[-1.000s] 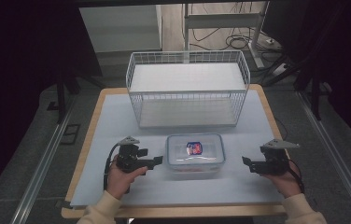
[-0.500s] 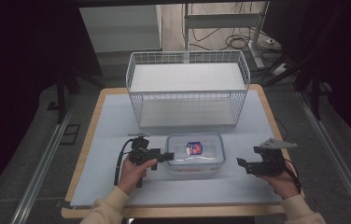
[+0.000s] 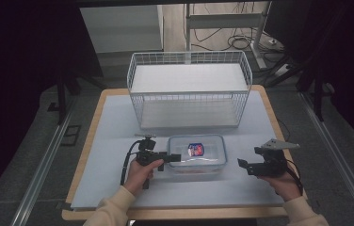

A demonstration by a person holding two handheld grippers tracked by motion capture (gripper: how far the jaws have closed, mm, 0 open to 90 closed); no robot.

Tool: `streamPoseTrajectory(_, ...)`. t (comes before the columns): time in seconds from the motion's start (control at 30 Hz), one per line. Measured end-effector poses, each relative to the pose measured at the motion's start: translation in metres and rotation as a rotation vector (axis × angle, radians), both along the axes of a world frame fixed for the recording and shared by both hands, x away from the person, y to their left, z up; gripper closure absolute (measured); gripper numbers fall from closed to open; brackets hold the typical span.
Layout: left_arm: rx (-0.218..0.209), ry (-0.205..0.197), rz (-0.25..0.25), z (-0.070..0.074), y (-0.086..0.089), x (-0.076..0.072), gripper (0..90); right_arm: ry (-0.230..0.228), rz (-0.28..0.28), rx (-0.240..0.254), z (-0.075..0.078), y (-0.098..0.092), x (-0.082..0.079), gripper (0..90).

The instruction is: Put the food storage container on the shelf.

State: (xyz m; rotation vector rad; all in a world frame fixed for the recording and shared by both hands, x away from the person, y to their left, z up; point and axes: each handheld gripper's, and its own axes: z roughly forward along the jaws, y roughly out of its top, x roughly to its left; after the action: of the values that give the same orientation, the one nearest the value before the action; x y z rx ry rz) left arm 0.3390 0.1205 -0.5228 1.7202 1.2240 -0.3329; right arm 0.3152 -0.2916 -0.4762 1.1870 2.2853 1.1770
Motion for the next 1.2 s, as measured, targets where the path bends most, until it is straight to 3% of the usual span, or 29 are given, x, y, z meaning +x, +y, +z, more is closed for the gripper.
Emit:
streamPoseTrajectory(0.1, -0.002, 0.004, -0.002, 0.0, 0.0, 0.0, 23.3, 0.021, 0.011, 0.031, 0.002, 0.003, 0.002, 13.4)
streamPoseTrajectory(0.3, -0.008, 0.0, -0.001, -0.001, 0.001, 0.0, 23.7, 0.133, 0.081, 0.08, 0.009, 0.03, 0.021, 15.0)
streamPoseTrajectory(0.43, -0.009, -0.003, 0.001, -0.001, 0.0, 0.0, 23.7, 0.207, 0.108, 0.073, 0.006, 0.045, 0.032, 14.0)
streamPoseTrajectory(0.73, -0.009, -0.006, 0.0, -0.001, 0.001, -0.001, 23.7, 0.277, 0.087, 0.038, 0.004, 0.058, 0.047, 14.7)
streamPoseTrajectory(0.77, -0.008, -0.007, 0.0, -0.001, 0.001, 0.0, 23.7, 0.305, 0.091, 0.033, 0.002, 0.059, 0.051, 13.6)
streamPoseTrajectory(1.13, -0.008, -0.009, 0.003, -0.001, 0.0, -0.001, 23.6, 0.422, 0.12, 0.129, -0.008, 0.062, 0.064, 13.7)
streamPoseTrajectory(1.2, -0.008, -0.01, 0.004, -0.001, 0.0, -0.001, 23.7, 0.483, 0.148, 0.168, -0.012, 0.065, 0.066, 16.0)
